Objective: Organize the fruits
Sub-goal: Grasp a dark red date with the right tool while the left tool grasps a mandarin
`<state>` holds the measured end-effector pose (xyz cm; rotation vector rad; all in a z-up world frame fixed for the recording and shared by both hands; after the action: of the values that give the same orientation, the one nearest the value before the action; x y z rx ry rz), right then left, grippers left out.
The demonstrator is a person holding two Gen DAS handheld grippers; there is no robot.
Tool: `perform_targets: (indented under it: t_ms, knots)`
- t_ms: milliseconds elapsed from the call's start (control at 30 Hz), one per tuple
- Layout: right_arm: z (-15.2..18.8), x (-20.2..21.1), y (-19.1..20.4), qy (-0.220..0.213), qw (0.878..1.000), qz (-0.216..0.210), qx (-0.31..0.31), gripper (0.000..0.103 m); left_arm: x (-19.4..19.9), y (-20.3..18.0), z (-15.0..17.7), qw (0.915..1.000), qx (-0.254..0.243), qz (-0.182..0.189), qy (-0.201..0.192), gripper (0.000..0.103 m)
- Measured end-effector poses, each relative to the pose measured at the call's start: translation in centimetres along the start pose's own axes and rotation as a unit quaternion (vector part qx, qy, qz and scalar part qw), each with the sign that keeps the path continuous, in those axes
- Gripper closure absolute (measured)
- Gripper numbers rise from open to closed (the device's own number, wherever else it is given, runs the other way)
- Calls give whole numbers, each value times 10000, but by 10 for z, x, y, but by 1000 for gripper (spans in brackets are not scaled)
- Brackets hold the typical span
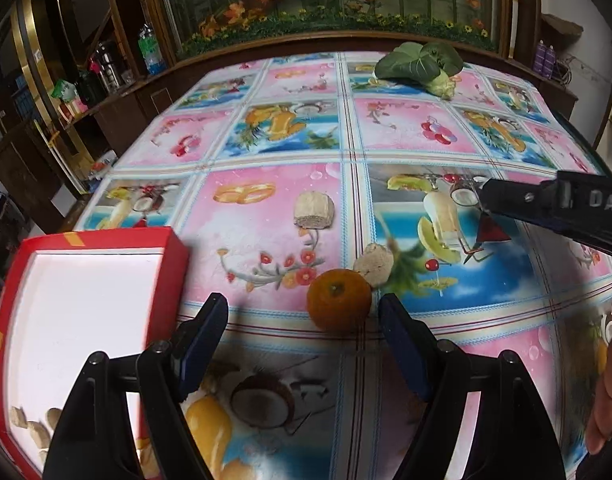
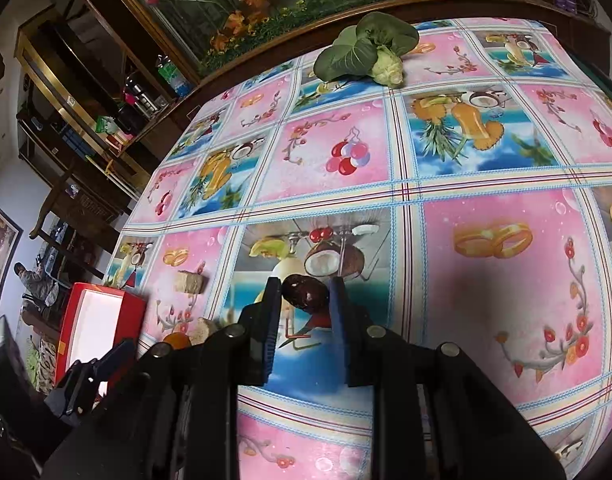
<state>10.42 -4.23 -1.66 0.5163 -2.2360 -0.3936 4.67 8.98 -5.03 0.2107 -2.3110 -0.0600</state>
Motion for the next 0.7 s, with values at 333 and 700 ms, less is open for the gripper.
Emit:
perform_targets:
  t_ms: [333,700]
  knots:
    - [-2,2,-2,-58,9999,-41,-111,77,-2,-15,-3,9988,145,457,-71,72]
    - [-6,12,6,-241,9989,-381,-126,77,67,-14,-14,9942,-269,-246,-1009,73]
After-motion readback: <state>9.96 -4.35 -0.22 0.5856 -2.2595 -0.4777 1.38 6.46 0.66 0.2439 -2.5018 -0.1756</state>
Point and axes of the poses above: each gripper's, at about its wrist camera, not at the fingertips, and x roughly against the way its jaws point, y to its left, z to its underside, the point moved 8 cm from there along -x, roughly the way its jaws point, and after that the axes turned 6 degrees about -y, right-handed, at the moved point
